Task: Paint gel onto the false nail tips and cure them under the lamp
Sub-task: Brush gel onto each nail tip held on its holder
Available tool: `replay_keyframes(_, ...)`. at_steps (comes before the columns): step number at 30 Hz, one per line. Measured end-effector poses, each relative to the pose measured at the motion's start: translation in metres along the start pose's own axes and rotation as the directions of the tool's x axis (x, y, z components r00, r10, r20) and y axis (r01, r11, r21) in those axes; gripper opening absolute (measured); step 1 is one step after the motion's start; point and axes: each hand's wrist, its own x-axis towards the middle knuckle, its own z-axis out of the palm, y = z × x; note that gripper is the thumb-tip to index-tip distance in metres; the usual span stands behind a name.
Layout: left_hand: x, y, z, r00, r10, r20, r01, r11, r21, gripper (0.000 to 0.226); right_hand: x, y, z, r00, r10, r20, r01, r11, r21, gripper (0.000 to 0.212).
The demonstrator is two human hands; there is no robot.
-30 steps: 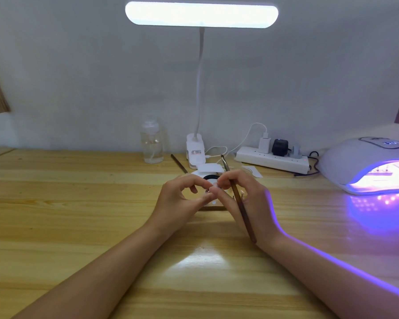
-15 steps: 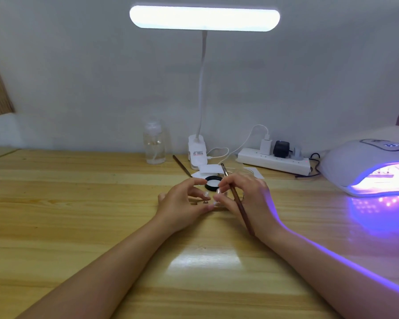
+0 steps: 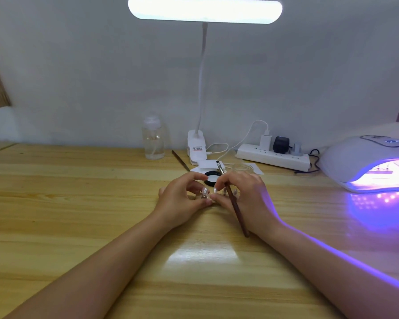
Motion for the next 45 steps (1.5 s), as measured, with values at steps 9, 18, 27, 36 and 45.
replay_keyframes(9,-0.001,0.0,-0.001,1.0,-0.029,-0.002,0.029,1.0,0.008,0.043,-0.002,0.004,-0.013,0.994,0.104,0.041,-0.106,0.993,0.052,0.02)
replay_keyframes(18,0.0,0.0,0.0,0.998,-0.066,0.01,0.066,0.998,0.007,0.04,-0.005,0.0,-0.014,0.999,-0.034,0.028,0.034,0.999,0.009,0.02)
replay_keyframes(27,-0.008,0.012,0.0,0.951,0.274,-0.14,-0.264,0.96,0.09,0.025,-0.009,-0.007,-0.011,0.993,0.004,-0.119,0.025,0.972,0.235,0.018)
replay_keyframes(36,-0.006,0.003,0.003,0.907,0.379,-0.182,-0.376,0.925,0.053,0.024,-0.009,-0.007,-0.009,0.992,-0.052,-0.116,0.084,0.953,0.292,0.019)
replay_keyframes(45,-0.004,0.003,0.004,0.912,0.332,-0.241,-0.331,0.943,0.045,0.017,-0.001,-0.008,-0.02,0.966,0.193,-0.173,-0.114,0.916,0.386,0.023)
